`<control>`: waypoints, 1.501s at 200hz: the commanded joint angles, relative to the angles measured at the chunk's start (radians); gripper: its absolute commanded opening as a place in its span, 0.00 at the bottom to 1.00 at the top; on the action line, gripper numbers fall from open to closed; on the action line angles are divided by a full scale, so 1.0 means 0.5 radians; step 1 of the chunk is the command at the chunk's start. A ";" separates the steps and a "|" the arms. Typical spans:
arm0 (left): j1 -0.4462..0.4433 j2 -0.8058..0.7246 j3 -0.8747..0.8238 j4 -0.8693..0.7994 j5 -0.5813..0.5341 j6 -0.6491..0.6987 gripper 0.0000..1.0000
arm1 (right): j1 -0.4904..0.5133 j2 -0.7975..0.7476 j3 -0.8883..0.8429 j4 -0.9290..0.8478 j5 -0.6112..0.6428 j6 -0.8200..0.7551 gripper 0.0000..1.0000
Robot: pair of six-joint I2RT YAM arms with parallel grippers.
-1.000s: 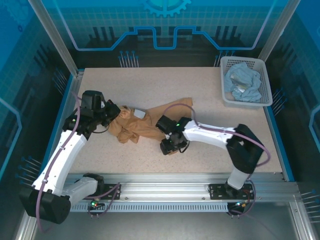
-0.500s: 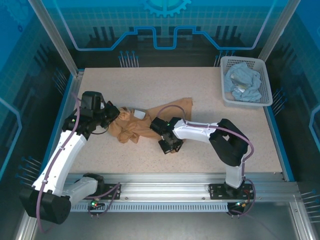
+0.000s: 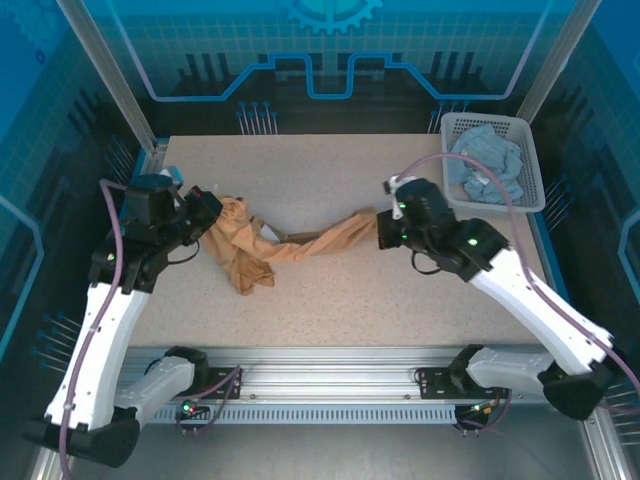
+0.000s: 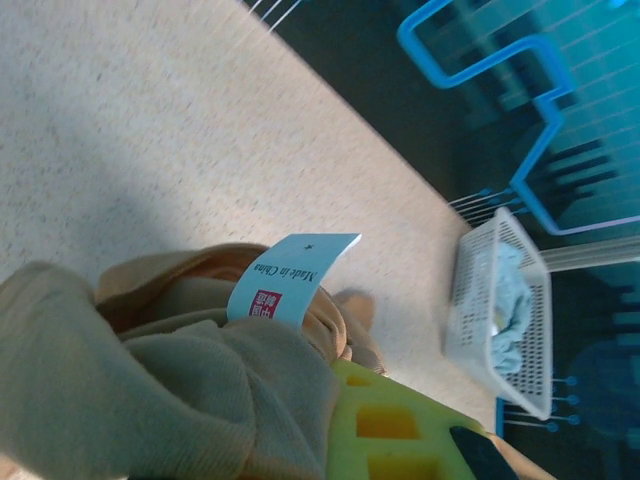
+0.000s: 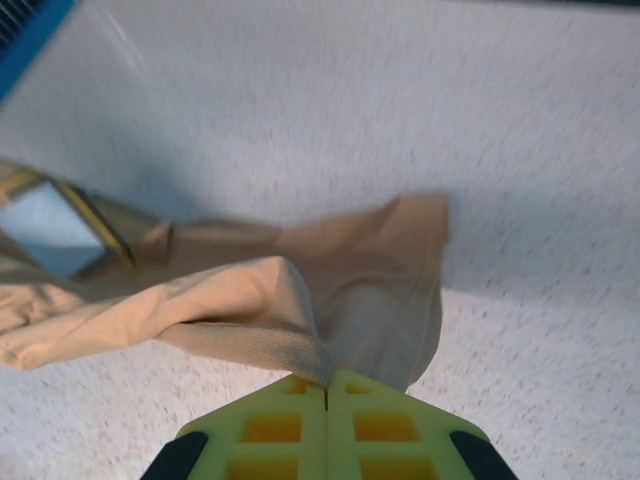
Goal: Fold and stack the t-shirts
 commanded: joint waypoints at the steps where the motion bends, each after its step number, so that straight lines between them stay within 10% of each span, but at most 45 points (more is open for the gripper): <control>1: 0.023 -0.210 0.090 0.177 -0.026 0.070 0.00 | -0.074 -0.197 0.070 0.076 0.092 -0.106 0.00; 72: 0.021 -0.349 0.327 0.626 0.121 -0.035 0.04 | -0.147 -0.376 0.361 0.252 0.367 -0.172 0.00; 135: 0.087 0.849 0.625 0.641 0.023 -0.197 0.07 | -0.907 0.735 0.811 0.303 -0.265 0.180 0.00; 159: 0.271 1.591 1.007 0.509 0.343 -0.230 0.47 | -1.025 1.524 1.475 -0.040 -0.520 0.206 0.23; 184: 0.319 1.963 1.409 0.148 0.397 -0.131 0.67 | -1.049 1.961 1.928 -0.335 -0.620 0.199 0.45; 300: -0.046 1.037 -0.529 0.049 0.427 -0.030 0.60 | -0.716 0.868 -0.306 -0.133 -0.746 0.552 0.50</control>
